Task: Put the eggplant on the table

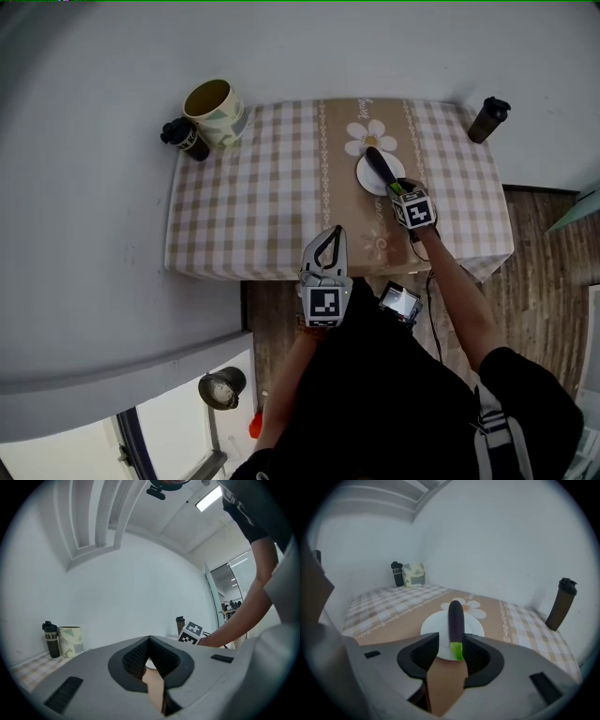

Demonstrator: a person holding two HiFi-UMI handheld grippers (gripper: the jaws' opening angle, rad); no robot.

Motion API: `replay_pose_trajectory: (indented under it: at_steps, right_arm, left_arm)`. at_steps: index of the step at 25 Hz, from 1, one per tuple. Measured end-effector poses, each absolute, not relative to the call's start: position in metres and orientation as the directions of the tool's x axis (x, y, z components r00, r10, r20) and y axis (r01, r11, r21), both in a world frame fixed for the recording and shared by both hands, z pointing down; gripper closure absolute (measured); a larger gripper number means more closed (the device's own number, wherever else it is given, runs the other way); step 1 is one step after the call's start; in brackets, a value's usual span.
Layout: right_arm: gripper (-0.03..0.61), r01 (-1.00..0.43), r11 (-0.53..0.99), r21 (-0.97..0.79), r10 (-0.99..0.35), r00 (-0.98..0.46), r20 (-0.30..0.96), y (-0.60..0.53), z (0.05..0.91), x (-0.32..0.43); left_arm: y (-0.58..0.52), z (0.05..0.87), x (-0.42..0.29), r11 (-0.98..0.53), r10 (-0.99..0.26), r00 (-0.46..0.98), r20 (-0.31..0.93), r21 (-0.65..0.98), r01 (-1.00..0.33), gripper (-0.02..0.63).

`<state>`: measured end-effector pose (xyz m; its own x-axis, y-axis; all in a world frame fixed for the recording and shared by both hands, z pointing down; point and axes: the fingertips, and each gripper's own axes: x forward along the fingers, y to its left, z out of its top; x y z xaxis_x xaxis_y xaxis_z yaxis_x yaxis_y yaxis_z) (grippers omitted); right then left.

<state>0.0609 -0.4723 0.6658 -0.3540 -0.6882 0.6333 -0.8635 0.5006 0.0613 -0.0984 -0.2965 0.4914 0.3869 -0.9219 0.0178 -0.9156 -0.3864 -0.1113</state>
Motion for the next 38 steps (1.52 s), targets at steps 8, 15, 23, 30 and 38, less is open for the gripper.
replay_pose_trajectory:
  at_steps: [8, 15, 23, 30, 38]
  right_arm:
    - [0.416, -0.844, 0.532, 0.067, -0.722, -0.411, 0.557, -0.468, 0.617, 0.048]
    - [0.417, -0.829, 0.552, 0.092, -0.757, -0.452, 0.472, -0.43, 0.571, 0.037]
    - [0.416, -0.832, 0.544, 0.109, -0.797, -0.473, 0.376, -0.364, 0.534, 0.033]
    - [0.417, -0.851, 0.518, 0.087, -0.829, -0.474, 0.298, -0.305, 0.515, 0.028]
    - [0.419, -0.882, 0.464, 0.084, -0.873, -0.44, 0.209, -0.259, 0.495, 0.031]
  left_arm:
    - [-0.297, 0.485, -0.089, -0.41, -0.911, 0.412, 0.007, -0.107, -0.906, 0.611]
    - [-0.281, 0.479, -0.085, -0.428, -0.902, 0.432, -0.018, -0.099, -0.898, 0.611]
    - [-0.251, 0.478, -0.07, -0.471, -0.88, 0.475, -0.021, -0.104, -0.876, 0.611]
    - [-0.232, 0.478, -0.068, -0.489, -0.87, 0.493, -0.018, -0.105, -0.866, 0.611]
    - [-0.223, 0.474, -0.062, -0.495, -0.864, 0.502, -0.032, -0.12, -0.861, 0.611]
